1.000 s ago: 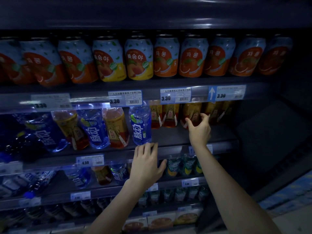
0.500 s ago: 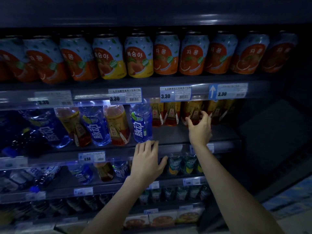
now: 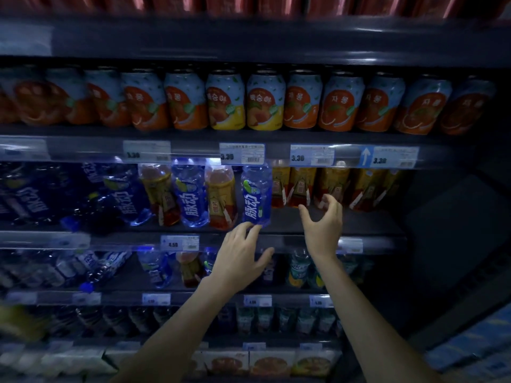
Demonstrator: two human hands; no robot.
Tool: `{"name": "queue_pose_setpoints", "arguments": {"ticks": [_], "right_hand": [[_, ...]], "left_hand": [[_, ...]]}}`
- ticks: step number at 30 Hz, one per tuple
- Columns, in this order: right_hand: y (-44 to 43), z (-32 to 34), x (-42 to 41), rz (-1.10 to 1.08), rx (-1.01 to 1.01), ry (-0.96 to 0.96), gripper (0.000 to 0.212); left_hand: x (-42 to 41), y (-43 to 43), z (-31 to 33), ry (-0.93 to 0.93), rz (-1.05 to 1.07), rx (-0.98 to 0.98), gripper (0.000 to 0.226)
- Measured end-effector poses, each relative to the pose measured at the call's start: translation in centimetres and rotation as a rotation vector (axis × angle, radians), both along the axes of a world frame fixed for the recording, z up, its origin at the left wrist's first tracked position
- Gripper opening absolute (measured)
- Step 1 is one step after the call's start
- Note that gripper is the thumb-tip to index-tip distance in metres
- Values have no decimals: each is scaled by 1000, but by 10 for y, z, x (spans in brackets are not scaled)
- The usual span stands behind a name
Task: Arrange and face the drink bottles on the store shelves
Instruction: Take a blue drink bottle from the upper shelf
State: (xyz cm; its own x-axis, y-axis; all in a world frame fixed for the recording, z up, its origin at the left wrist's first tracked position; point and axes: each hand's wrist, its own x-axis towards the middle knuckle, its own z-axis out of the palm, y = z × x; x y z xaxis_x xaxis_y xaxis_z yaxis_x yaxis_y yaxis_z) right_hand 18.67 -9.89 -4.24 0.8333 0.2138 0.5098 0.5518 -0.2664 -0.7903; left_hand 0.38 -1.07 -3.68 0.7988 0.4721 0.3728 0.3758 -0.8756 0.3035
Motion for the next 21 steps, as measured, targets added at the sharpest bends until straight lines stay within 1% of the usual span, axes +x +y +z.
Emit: {"name": "queue_pose_setpoints", "arguments": {"ticks": [6,8,11,14,17,21], "right_hand": [[38,-3,-74,70,59,-54,55],[57,-5,-104,90,71,-86,49],[94,-10,-154,150,76,-65,47],[136,-18,-204,212,30,-68,47],[178,-24,-252,262,-34,-79,50],[225,-34,-298,310,-147,-116,52]], "left_hand": [[-66,50,-2,-14,71,-26,65],[-94,73,-3,-18,102,-36,64],[-142,111,-5,-24,147,-62,63],[-193,153,-10,-4,193,-86,65],[-236,196,-16,25,252,-159,68],[-272,235,-20,3,279,-194,67]]}}
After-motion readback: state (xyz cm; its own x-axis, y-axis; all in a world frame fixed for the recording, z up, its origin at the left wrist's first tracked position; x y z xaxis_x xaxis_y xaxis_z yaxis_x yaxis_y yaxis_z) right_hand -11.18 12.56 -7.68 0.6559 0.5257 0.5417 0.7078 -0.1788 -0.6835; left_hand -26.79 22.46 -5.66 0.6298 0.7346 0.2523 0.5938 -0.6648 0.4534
